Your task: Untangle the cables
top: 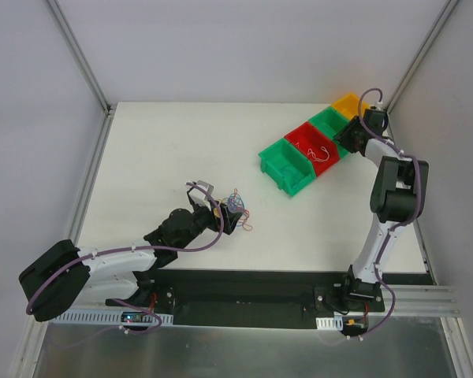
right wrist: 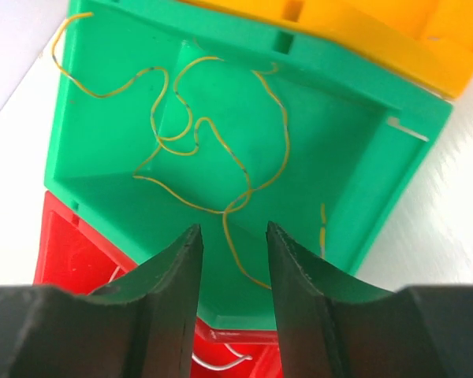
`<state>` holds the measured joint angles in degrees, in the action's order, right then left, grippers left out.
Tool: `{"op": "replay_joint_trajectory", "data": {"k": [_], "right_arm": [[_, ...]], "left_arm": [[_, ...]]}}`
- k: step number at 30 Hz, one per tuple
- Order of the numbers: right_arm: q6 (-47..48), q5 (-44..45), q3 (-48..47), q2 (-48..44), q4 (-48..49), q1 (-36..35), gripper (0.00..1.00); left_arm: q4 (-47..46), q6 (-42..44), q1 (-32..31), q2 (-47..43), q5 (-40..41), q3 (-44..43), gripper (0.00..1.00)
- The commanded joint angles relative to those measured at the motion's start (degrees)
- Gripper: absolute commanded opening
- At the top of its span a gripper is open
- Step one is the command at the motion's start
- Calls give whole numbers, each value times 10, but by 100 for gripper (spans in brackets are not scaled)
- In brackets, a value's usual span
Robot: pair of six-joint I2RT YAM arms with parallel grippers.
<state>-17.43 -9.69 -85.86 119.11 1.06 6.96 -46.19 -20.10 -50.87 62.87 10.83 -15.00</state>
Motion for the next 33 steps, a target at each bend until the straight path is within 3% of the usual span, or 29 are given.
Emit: {"op": "replay_joint_trajectory", "data": {"k": [1, 3, 7, 12, 14, 17, 24, 29, 33], "right_arm": [[-38, 21, 54, -70, 33, -16, 40], [-75, 48, 81, -94, 40, -27, 40], [-150, 121, 137, -141, 49, -62, 41], [-203, 177, 194, -182, 65, -97, 42], [-207, 187, 211, -191, 77, -97, 42], [-206, 193, 244, -212, 98, -97, 43], [-162, 168, 284, -227, 148, -98, 44], [-124, 141, 273, -228, 134, -101, 45], [-121, 137, 276, -223, 135, -101, 44]], "left_arm": [[-24, -8, 7, -6, -13, -13, 97], [-5, -10, 7, -1, -19, -29, 98], [135, -40, 13, 2, -26, -105, 99], [240, -114, 61, 66, -140, -206, 99], [274, -132, 81, 115, -185, -251, 91], [311, -134, 83, 176, -186, -306, 81], [384, -114, 83, 238, -92, -371, 56], [409, -113, 83, 294, -66, -423, 46], [417, -109, 84, 363, -65, -479, 29]]}}
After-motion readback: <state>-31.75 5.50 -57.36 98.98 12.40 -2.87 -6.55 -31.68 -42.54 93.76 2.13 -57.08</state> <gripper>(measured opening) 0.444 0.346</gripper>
